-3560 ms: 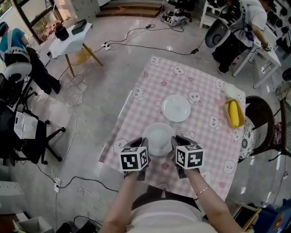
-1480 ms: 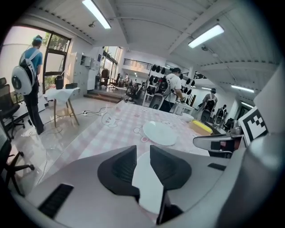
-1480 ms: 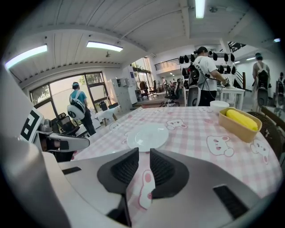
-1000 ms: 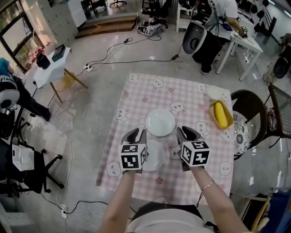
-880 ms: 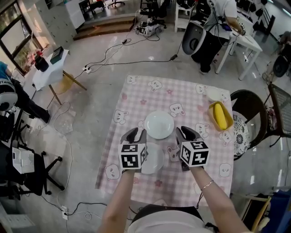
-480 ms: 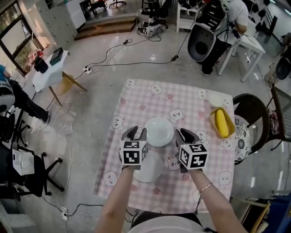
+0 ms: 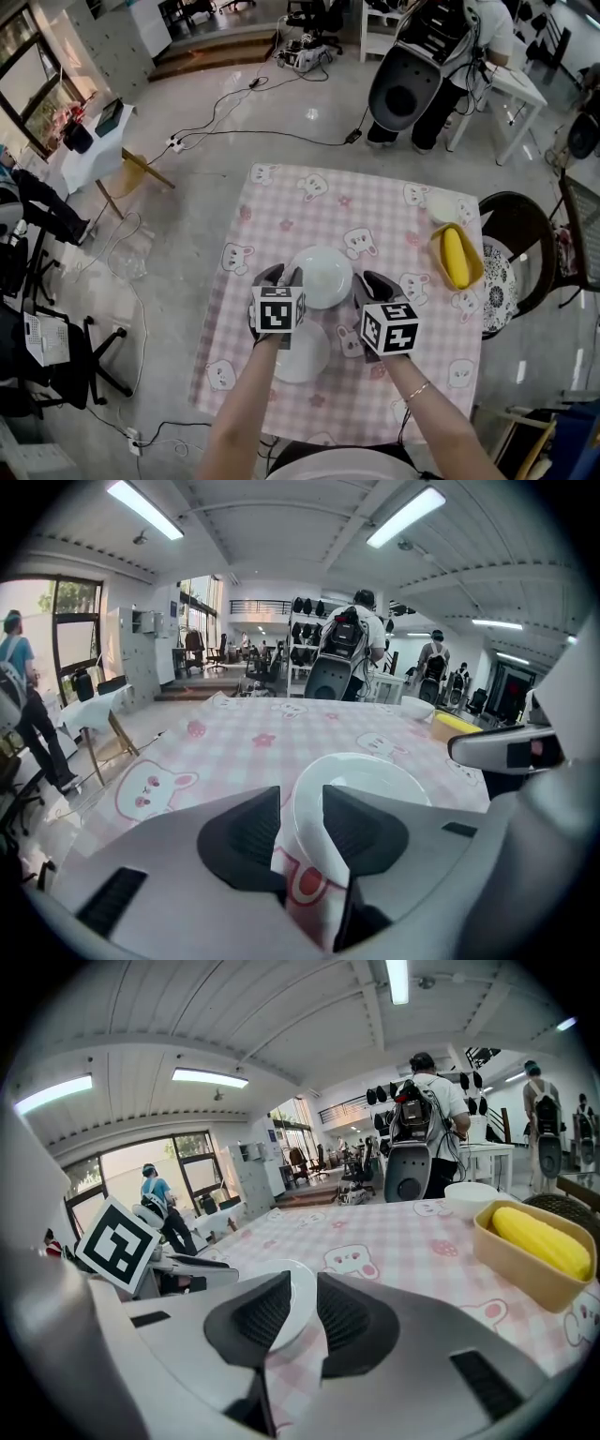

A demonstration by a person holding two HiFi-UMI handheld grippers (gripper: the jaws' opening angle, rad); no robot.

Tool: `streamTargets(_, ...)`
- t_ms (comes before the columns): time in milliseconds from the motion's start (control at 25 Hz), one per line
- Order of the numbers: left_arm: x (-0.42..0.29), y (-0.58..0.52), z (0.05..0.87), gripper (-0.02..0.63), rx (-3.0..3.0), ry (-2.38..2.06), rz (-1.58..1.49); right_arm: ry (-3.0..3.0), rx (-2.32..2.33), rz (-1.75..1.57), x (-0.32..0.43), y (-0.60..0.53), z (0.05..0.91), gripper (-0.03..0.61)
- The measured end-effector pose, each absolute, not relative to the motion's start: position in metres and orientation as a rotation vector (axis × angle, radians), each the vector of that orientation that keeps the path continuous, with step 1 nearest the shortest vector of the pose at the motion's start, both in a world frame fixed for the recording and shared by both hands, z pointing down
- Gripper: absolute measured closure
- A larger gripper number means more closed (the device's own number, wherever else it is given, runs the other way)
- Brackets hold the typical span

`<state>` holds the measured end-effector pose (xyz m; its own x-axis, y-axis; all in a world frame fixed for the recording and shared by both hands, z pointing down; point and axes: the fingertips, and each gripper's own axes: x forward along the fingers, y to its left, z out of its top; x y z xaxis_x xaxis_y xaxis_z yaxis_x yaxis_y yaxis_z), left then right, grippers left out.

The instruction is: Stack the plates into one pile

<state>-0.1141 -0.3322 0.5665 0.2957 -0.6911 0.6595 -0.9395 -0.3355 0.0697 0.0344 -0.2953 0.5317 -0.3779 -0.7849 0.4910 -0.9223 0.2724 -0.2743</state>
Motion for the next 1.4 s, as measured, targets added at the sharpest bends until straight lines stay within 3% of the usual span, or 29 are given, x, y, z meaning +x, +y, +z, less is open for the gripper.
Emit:
streamTargets(640,-0.110,-0.329,0.584,0.466,2.056,-1.390,0.814,-2.255,1.562,0.768,0.032,-0.299,0.542,0.485)
streamTargets(1400,-0.110,-0.330,0.587,0.470,2.056,-1.384,0.799,-2.098,1.500,0.783,0.013,-0.316,0.583,0.423)
